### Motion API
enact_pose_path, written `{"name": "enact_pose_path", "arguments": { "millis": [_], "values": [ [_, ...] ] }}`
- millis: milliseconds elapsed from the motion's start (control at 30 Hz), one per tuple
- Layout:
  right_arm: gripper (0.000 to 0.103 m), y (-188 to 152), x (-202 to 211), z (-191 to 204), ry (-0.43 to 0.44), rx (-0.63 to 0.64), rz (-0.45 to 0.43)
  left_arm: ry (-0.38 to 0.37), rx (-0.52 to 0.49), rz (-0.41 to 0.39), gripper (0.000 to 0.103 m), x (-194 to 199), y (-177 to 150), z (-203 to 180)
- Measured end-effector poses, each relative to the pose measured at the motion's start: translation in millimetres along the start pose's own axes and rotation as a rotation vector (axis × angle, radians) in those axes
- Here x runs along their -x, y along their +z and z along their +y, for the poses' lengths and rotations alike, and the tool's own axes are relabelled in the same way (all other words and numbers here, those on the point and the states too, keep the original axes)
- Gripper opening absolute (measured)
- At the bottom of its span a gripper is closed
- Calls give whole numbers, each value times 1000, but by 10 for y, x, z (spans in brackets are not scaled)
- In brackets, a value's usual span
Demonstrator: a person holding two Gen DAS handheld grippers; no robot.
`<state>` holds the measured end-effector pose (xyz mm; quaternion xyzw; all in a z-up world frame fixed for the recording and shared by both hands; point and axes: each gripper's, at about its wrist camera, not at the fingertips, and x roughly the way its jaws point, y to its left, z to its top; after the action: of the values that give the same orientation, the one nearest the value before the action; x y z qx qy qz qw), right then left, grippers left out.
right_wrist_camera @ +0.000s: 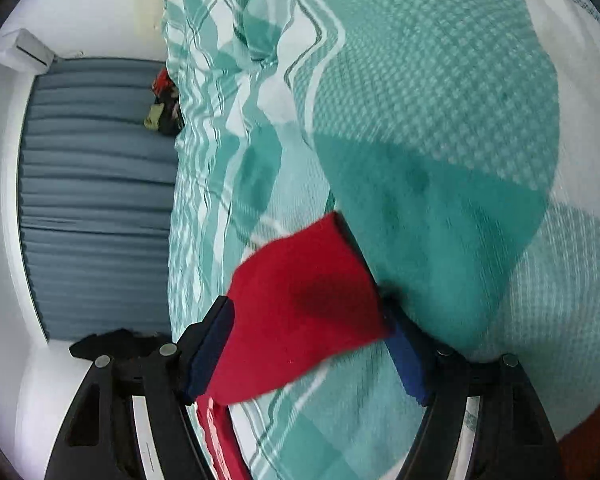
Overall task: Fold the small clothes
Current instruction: 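Grasp the sleeve cuff with the right gripper and lay it across the body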
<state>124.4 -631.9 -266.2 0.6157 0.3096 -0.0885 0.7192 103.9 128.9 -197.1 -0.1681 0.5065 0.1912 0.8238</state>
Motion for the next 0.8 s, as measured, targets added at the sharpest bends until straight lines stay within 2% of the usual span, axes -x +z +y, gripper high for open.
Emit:
{"name": "enact_pose_path", "arguments": {
  "millis": [67, 100, 167, 200, 300, 367, 467, 500, 600, 667, 700, 767, 800],
  "values": [
    [74, 8, 9, 11, 8, 5, -25, 10, -10, -1, 89, -7, -9, -20],
    [69, 18, 13, 21, 12, 12, -40, 13, -15, -1, 89, -9, -11, -31],
    [42, -17, 66, 9, -24, 38, -46, 19, -23, -1, 89, -8, -19, -45],
    [4, -8, 64, 10, -77, 62, -41, 21, -25, 0, 89, -7, -24, -47],
    [5, 46, 52, 159, -137, 106, -43, 24, -23, 1, 89, -14, -24, -47],
    [5, 8, 57, 481, -155, 214, -66, 24, -20, 2, 89, -18, -25, -49],
    [5, -97, 3, 1233, -63, 350, -52, 10, -16, 10, 89, -42, -20, -59],
    [5, -199, -68, 1679, -8, 433, -34, 6, -17, 13, 89, -51, -14, -60],
    [5, -605, -278, 2613, 111, 616, 35, -8, -17, 17, 90, -54, -1, -44],
    [5, -1075, -524, 3253, 198, 745, 122, -15, -9, 22, 90, -58, 5, -17],
    [5, -1285, -610, 3437, 223, 790, 158, -16, -3, 25, 90, -60, 7, -3],
    [5, -1827, -899, 3791, 274, 883, 269, -20, 6, 29, 90, -57, 11, 23],
    [9, -2132, -1124, 3934, 311, 921, 368, -22, 9, 30, 90, -54, 13, 34]
  ]
}}
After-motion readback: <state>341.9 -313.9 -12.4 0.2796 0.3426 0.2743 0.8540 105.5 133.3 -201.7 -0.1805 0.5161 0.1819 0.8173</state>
